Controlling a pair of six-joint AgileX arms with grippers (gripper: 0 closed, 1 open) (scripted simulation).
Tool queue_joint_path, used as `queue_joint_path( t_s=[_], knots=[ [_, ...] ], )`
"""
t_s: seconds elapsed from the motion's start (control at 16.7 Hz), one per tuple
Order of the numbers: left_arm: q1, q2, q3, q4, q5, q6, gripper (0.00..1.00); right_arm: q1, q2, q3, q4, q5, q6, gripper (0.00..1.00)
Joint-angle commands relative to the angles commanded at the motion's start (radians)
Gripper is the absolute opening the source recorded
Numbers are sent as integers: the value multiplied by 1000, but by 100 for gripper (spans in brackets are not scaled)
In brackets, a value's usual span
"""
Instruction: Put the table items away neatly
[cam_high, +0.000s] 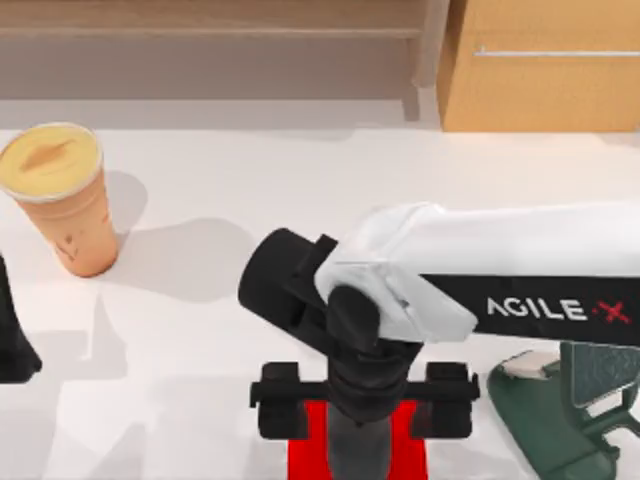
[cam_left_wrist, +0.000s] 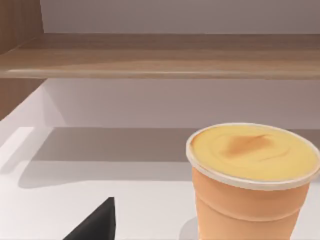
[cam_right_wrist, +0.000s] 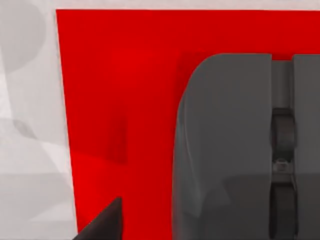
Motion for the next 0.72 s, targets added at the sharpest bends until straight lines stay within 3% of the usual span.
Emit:
queue_joint_path(
  t_s=[0.36, 0.72],
  knots=[
    [0, 0, 0, 0, 0, 0, 100, -18, -13, 8, -2, 3, -29, 100],
    [0, 0, 0, 0, 0, 0, 100, -211, -49, 21, -14, 32, -331, 100]
  ],
)
